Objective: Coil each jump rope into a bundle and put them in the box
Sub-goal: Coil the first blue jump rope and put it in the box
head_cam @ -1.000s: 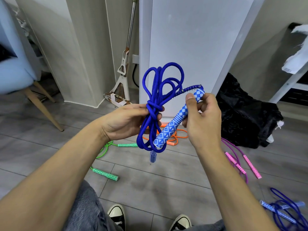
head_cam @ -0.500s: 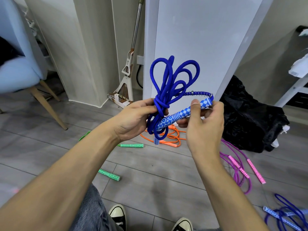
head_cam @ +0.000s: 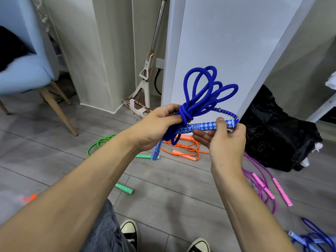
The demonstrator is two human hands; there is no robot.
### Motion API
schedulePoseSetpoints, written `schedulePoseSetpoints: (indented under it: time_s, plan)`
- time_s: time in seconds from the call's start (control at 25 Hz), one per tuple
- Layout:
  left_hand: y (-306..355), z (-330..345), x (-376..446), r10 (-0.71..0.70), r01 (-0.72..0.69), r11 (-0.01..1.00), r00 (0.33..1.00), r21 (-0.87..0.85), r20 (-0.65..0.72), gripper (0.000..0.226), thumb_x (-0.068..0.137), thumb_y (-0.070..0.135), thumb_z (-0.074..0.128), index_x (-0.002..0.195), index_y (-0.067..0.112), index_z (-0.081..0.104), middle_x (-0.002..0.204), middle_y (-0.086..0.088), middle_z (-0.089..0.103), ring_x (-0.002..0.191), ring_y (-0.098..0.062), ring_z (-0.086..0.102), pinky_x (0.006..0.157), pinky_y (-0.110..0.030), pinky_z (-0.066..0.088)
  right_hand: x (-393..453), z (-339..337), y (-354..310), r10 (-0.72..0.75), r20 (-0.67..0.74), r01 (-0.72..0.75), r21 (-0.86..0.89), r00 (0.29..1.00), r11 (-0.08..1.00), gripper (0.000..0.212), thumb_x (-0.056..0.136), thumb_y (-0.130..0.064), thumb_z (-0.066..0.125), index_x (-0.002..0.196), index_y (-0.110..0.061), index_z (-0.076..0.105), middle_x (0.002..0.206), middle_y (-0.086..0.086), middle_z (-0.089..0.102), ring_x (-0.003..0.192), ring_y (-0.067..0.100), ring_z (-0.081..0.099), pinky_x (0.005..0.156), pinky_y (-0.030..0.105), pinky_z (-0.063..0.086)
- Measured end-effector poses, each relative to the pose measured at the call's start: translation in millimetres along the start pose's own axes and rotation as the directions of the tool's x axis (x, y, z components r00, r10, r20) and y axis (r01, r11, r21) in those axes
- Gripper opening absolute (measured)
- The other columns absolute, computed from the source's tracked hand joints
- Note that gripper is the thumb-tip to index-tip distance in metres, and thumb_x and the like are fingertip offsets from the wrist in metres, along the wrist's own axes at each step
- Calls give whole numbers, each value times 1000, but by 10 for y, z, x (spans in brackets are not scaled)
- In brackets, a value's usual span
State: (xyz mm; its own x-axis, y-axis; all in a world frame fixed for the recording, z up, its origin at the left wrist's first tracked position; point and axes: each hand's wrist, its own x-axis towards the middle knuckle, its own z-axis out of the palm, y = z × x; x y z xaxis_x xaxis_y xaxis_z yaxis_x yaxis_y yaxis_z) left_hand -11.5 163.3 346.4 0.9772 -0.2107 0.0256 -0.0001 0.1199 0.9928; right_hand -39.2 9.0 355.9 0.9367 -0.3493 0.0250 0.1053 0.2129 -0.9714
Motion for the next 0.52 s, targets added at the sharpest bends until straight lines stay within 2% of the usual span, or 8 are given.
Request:
schedulePoseSetpoints:
  time_s: [0.08, 0.16, 0.24, 0.32, 0.4, 0.48, 0.52]
  plan:
    - [10, -7, -17, -33, 33, 998, 999, -48, -1, 24, 100, 3, 49, 119, 8, 62, 105, -6, 71, 94, -13, 63, 88, -34, 50, 7, -10, -8, -20, 35, 21, -21, 999, 1000, 10, 104, -15, 47, 100, -11, 40, 46, -9, 58, 59, 29, 74, 58, 41, 62]
    - [1, -25, -22, -84, 83, 990, 996, -112, -5, 23, 101, 4, 46, 115, 10, 63, 100, -2, 72, 88, -8, 64, 85, -34, 51, 34, -28, -19, 8, 74, -6, -31, 997, 1000, 13, 104, -16, 48, 94, -13, 41, 50, -4, 54, 61, 31, 74, 59, 42, 63]
    - [-6, -46, -28, -121, 122, 986, 993, -110, 16, 22, 101, 6, 48, 114, 13, 64, 100, -1, 73, 89, -9, 64, 86, -37, 50, 74, -48, -32, 43, 103, -37, -54, 994, 998, 14, 104, -16, 49, 92, -13, 41, 59, 2, 49, 63, 33, 74, 58, 41, 62]
    - [5, -57, -40, -124, 125, 992, 991, -17, 43, 23, 100, 7, 51, 119, 11, 62, 107, -4, 72, 93, -10, 66, 85, -31, 54, 118, -78, -27, 68, 122, -55, -110, 990, 992, 12, 104, -16, 49, 96, -11, 44, 63, 4, 49, 63, 32, 75, 54, 37, 61]
    - [18, -52, -60, -113, 102, 985, 991, 140, 75, 28, 99, 4, 53, 126, 9, 58, 115, -8, 70, 94, -7, 68, 73, -16, 53, 157, -112, -3, 75, 123, -53, -175, 990, 983, 8, 104, -16, 49, 103, -9, 47, 57, -1, 54, 60, 28, 74, 52, 34, 60]
    - [10, -32, -64, -114, 88, 964, 989, 251, 95, 31, 98, 3, 53, 128, 9, 56, 118, -8, 69, 91, -3, 68, 66, -11, 50, 182, -136, 22, 81, 120, -55, -204, 989, 978, 9, 104, -16, 48, 108, -8, 48, 50, -7, 56, 58, 27, 74, 54, 36, 60]
    - [6, -23, -64, -116, 88, 959, 989, 268, 89, 30, 99, 4, 53, 128, 10, 56, 117, -7, 69, 87, 0, 67, 63, -10, 49, 187, -136, 35, 98, 114, -75, -196, 989, 978, 9, 104, -16, 47, 108, -8, 48, 53, -5, 55, 58, 27, 74, 56, 37, 60]
